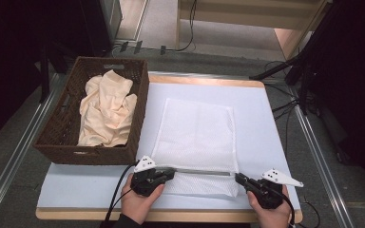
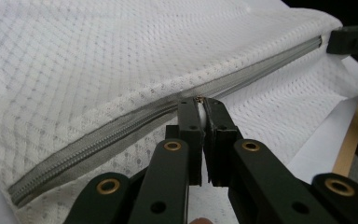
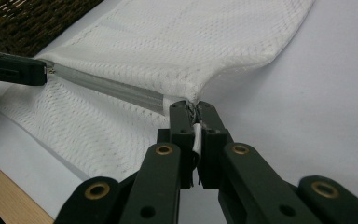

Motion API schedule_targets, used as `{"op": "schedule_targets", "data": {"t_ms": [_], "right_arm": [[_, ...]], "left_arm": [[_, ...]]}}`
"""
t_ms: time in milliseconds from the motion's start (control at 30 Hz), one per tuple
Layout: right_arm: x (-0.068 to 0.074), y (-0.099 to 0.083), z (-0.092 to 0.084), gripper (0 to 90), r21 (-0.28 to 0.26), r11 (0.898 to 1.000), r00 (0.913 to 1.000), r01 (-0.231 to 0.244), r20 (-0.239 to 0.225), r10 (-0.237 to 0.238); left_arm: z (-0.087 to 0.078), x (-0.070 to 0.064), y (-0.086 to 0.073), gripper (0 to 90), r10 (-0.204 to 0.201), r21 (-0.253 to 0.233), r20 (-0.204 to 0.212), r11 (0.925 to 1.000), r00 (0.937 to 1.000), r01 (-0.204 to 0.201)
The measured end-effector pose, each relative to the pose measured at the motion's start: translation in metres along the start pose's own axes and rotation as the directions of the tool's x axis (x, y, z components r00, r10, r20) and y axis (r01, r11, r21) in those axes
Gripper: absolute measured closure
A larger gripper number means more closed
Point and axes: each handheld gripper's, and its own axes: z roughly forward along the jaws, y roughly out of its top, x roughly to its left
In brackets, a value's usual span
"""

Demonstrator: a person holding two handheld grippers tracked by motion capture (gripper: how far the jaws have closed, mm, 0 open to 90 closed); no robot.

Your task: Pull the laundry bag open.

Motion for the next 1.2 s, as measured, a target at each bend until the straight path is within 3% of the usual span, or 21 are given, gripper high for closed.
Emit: {"op": "schedule_targets", "data": {"t_ms": [67,100,133,167,233,267,300,333,400,967,1200], "right_arm": [[0.000,0.000,0.001,87.6,0.007,1.000,1.0000,0.003,-0.008,-0.003],[0.000,0.000,0.001,87.7,0.008,1.000,0.9999,0.003,-0.010,-0.003],[0.000,0.000,0.001,87.7,0.008,1.000,0.9999,0.003,-0.010,-0.003],[0.000,0.000,0.000,87.7,0.007,1.000,0.9997,0.004,0.023,-0.004],[-0.009,0.000,-0.004,87.7,-0.015,1.000,0.9994,-0.022,0.028,0.023],[-0.016,0.000,-0.007,87.7,-0.022,0.999,0.9988,-0.048,0.006,0.048],[-0.016,-0.001,-0.007,87.7,-0.014,0.999,0.9988,-0.048,0.007,0.048],[-0.014,-0.002,-0.006,87.6,-0.009,0.999,0.9990,-0.039,0.023,0.039],[-0.012,-0.002,-0.005,87.7,-0.006,1.000,0.9989,-0.030,0.035,0.030],[-0.006,-0.001,0.005,87.6,0.019,1.000,0.9999,-0.013,0.004,0.013],[-0.005,-0.001,0.005,87.6,0.024,1.000,1.0000,0.002,0.001,-0.002]], "left_arm": [[0.000,-0.001,-0.003,87.3,0.009,0.002,-0.015,1.0000,0.9999,-0.009],[-0.001,-0.001,-0.005,87.3,0.003,-0.001,-0.055,1.0000,0.9985,-0.003],[-0.001,-0.001,-0.005,87.3,0.003,-0.001,-0.055,1.0000,0.9985,-0.003],[-0.003,0.002,-0.005,87.3,-0.011,-0.018,-0.074,0.9998,0.9972,0.010],[-0.010,0.012,-0.005,87.3,-0.057,-0.034,-0.062,0.9979,0.9964,0.055],[-0.012,0.015,-0.006,87.3,-0.075,-0.037,-0.039,0.9966,0.9964,0.073],[-0.013,0.013,-0.007,87.3,-0.068,-0.040,-0.039,0.9970,0.9969,0.067],[-0.013,0.008,-0.009,87.3,-0.024,-0.029,-0.079,0.9993,0.9966,0.021],[-0.013,0.008,-0.009,87.3,-0.019,-0.027,-0.083,0.9995,0.9964,0.016],[-0.029,0.011,-0.013,87.3,-0.042,-0.039,-0.095,0.9985,0.9946,0.038],[-0.035,0.010,-0.014,87.3,-0.028,-0.033,-0.092,0.9991,0.9954,0.025]]}}
